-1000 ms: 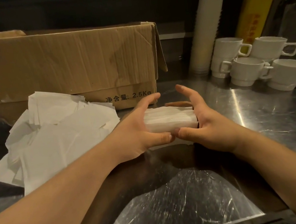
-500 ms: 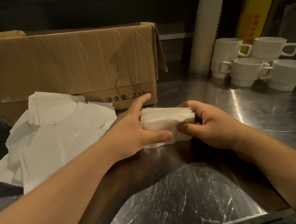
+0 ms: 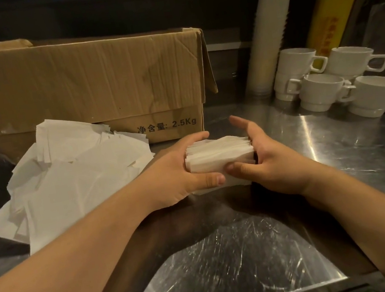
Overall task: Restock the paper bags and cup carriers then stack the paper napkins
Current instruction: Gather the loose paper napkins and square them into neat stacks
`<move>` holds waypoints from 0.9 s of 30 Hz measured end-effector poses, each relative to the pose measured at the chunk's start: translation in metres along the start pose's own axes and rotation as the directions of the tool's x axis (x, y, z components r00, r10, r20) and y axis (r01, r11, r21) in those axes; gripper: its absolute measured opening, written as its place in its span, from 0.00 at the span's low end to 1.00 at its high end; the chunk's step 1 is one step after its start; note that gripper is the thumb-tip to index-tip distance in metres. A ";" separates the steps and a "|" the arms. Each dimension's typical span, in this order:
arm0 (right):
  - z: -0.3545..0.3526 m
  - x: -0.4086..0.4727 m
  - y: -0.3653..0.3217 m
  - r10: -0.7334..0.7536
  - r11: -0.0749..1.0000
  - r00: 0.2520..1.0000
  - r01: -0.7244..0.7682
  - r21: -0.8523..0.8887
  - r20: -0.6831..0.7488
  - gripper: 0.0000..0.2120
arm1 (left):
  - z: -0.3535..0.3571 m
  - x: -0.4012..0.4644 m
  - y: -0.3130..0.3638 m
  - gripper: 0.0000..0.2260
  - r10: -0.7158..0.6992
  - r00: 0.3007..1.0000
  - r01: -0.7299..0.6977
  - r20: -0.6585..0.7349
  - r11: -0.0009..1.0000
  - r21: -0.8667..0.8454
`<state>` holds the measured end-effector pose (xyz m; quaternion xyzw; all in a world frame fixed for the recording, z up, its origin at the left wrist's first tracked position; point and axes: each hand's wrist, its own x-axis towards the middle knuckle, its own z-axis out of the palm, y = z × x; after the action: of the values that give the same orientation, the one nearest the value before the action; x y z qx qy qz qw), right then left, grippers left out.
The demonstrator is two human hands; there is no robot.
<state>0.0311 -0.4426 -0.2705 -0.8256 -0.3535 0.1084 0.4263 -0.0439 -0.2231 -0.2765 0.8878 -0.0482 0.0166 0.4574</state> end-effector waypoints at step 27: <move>-0.003 -0.004 0.003 -0.028 0.999 0.997 0.031 0.040 -0.076 0.18 | 0.000 -0.001 0.000 0.16 0.072 0.995 -0.072 -0.062 0.997 -0.002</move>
<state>0.0311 -0.4478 -0.2713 -0.8149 -0.3470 0.0783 0.4577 -0.0451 -0.2230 -0.2770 0.8835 -0.0661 0.0605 0.4598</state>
